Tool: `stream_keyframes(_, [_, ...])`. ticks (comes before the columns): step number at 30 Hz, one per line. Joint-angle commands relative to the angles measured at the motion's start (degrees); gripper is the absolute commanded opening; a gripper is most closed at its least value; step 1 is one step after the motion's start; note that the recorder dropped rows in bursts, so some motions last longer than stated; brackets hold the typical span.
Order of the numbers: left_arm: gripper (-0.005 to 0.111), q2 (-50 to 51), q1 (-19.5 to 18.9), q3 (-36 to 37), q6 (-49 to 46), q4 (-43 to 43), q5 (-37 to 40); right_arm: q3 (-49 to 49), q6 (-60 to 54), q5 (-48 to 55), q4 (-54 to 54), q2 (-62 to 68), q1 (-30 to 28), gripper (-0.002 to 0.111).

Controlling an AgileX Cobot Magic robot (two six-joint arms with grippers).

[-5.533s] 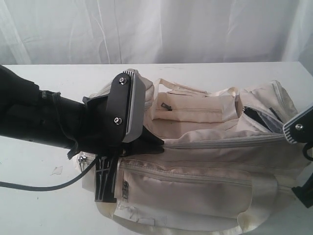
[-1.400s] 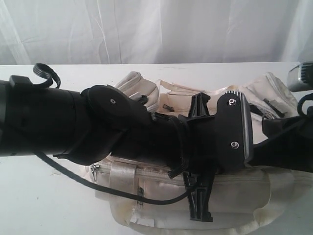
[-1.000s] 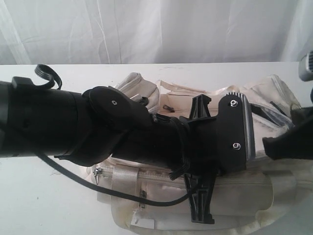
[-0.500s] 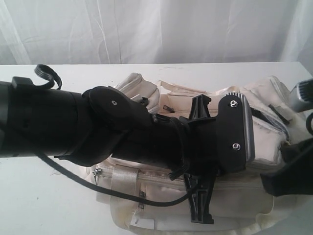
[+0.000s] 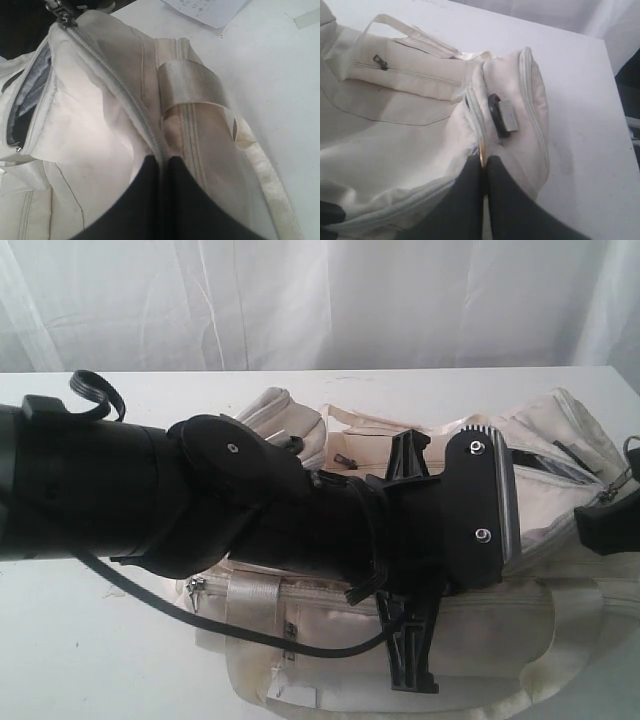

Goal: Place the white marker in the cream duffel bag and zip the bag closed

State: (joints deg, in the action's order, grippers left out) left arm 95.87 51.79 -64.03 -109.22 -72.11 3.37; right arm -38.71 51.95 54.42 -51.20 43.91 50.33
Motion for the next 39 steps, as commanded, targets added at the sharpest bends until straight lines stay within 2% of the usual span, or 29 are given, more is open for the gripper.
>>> stream_keyframes(1, [0.000, -0.11, 0.29, 0.04, 0.48, -0.92, 1.25, -0.62, 0.99, 0.46, -5.59, 2.42, -1.36, 0.000])
stream_keyframes(8, [0.000, -0.11, 0.29, 0.04, 0.48, -0.92, 1.25, -0.62, 2.30, -9.13, -5.26, 9.79, -7.77, 0.000])
stream_keyframes(13, [0.000, -0.11, 0.29, 0.04, 0.48, -0.92, 1.25, -0.62, 2.79, -12.82, -4.99, 10.25, -11.94, 0.000])
stream_keyframes(37, [0.000, -0.11, 0.29, 0.04, 0.16, -0.92, 0.90, -0.62, 5.49, -15.29, -4.51, 9.01, -12.30, 0.000])
stream_keyframes(39, [0.000, -0.11, 0.29, 0.04, 0.02, -0.92, 0.90, -0.62, 4.06, -16.79, -2.28, 7.11, -14.25, 0.000])
